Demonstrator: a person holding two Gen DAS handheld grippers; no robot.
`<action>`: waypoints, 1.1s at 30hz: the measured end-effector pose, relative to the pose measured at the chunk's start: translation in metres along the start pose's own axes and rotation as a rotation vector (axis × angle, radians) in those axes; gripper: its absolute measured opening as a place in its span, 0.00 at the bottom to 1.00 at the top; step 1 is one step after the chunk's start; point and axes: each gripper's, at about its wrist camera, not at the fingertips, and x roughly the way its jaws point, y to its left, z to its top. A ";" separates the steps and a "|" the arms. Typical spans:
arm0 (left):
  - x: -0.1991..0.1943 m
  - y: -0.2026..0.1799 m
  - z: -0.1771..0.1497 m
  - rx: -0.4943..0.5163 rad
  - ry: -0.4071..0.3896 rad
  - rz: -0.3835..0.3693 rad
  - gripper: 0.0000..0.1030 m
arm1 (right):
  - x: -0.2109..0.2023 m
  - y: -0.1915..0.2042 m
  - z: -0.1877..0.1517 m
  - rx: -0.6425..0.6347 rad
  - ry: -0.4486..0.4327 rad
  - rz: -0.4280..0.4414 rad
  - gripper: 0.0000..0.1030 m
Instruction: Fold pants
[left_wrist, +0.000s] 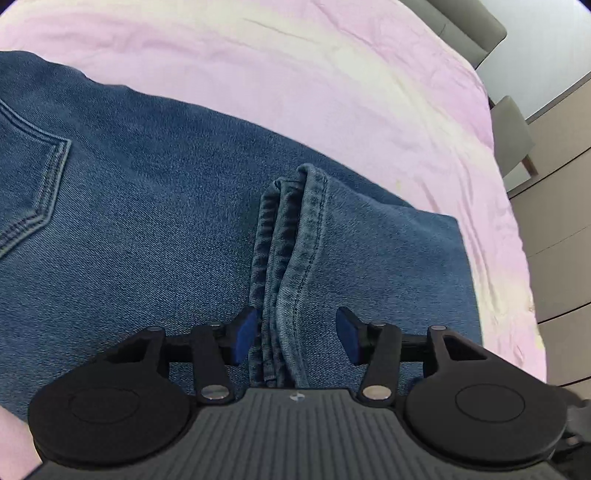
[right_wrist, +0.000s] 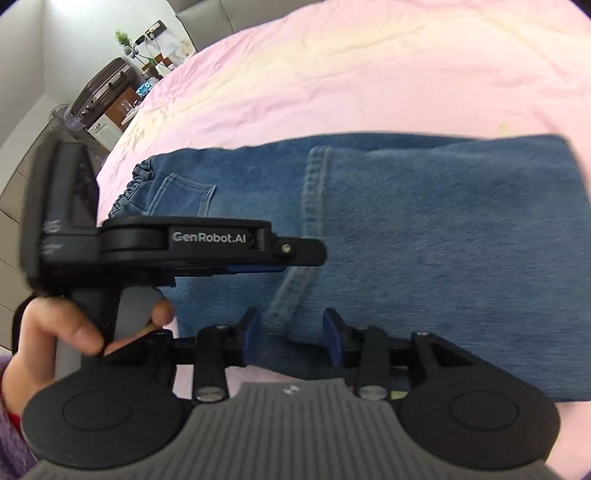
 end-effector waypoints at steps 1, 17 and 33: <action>0.003 -0.001 -0.002 0.015 0.000 0.014 0.52 | -0.010 -0.008 -0.001 -0.007 -0.021 -0.021 0.34; 0.028 -0.050 0.005 0.221 0.062 0.279 0.19 | 0.001 -0.148 0.089 -0.088 -0.122 -0.284 0.02; 0.033 -0.055 0.001 0.231 0.047 0.287 0.21 | -0.023 -0.127 0.052 -0.168 -0.031 -0.212 0.00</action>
